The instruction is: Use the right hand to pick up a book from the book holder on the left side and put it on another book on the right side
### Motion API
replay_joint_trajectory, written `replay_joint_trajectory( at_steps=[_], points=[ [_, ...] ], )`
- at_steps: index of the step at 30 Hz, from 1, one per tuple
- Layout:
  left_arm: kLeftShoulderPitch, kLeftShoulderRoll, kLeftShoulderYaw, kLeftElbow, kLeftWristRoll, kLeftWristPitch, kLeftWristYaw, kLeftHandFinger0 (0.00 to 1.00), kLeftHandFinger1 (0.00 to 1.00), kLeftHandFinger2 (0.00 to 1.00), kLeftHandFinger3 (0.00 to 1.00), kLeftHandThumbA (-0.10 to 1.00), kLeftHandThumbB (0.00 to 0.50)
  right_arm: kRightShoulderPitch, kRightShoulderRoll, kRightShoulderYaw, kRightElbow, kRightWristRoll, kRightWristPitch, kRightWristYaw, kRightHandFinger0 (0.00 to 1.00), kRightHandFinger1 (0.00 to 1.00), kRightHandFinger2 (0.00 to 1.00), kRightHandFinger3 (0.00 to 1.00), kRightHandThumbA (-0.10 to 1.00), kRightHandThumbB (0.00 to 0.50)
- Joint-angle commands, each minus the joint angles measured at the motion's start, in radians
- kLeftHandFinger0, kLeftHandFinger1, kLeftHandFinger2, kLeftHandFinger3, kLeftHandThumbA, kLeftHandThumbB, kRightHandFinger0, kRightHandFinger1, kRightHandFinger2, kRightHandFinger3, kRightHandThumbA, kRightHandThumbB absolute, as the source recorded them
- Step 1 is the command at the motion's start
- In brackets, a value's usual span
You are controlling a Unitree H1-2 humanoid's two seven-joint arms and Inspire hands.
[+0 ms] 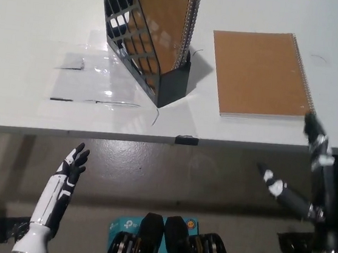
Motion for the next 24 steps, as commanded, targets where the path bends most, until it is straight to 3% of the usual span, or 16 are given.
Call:
replay_joint_trajectory(
  at_steps=[1, 4, 7, 11, 17, 20, 24],
  points=[
    [0.01, 0.006, -0.016, -0.028, 0.032, -0.045, 0.009, 1.0, 1.0, 1.0, 1.0, 1.0, 0.067, -0.169, -0.013, 0.016, -0.059, -0.045, 0.126, 0.045, 1.0, 1.0, 1.0, 1.0, 0.88, 0.294],
    [0.025, -0.004, -0.022, -0.034, 0.034, -0.036, 0.011, 1.0, 1.0, 1.0, 1.0, 1.0, 0.06, -0.351, -0.007, 0.032, 0.066, -0.05, 0.198, 0.061, 1.0, 1.0, 1.0, 1.0, 0.92, 0.318],
    [0.031, -0.004, -0.024, -0.027, 0.023, -0.042, 0.005, 1.0, 1.0, 1.0, 1.0, 1.0, 0.06, -0.5, 0.01, 0.037, 0.226, -0.028, 0.205, 0.06, 1.0, 1.0, 1.0, 1.0, 0.92, 0.342],
    [0.036, -0.003, -0.027, -0.035, 0.05, -0.031, 0.015, 1.0, 1.0, 1.0, 1.0, 1.0, 0.06, -0.651, 0.041, 0.029, 0.394, 0.031, 0.245, 0.075, 1.0, 1.0, 1.0, 1.0, 0.88, 0.33],
    [0.037, 0.003, -0.029, -0.031, 0.021, -0.047, -0.003, 1.0, 1.0, 1.0, 1.0, 1.0, 0.068, -0.849, 0.069, 0.025, 0.663, 0.008, 0.249, 0.04, 1.0, 1.0, 1.0, 1.0, 0.98, 0.364],
    [0.037, 0.004, -0.028, -0.032, 0.012, -0.048, -0.006, 1.0, 1.0, 1.0, 1.0, 1.0, 0.08, -0.915, 0.077, 0.011, 0.763, 0.022, 0.244, 0.032, 1.0, 1.0, 1.0, 1.0, 1.0, 0.36],
    [0.038, 0.007, -0.033, -0.033, 0.016, -0.058, -0.008, 1.0, 1.0, 1.0, 1.0, 1.0, 0.058, -0.991, 0.087, -0.01, 0.884, 0.051, 0.237, 0.032, 1.0, 1.0, 1.0, 1.0, 0.98, 0.34]
  ],
)
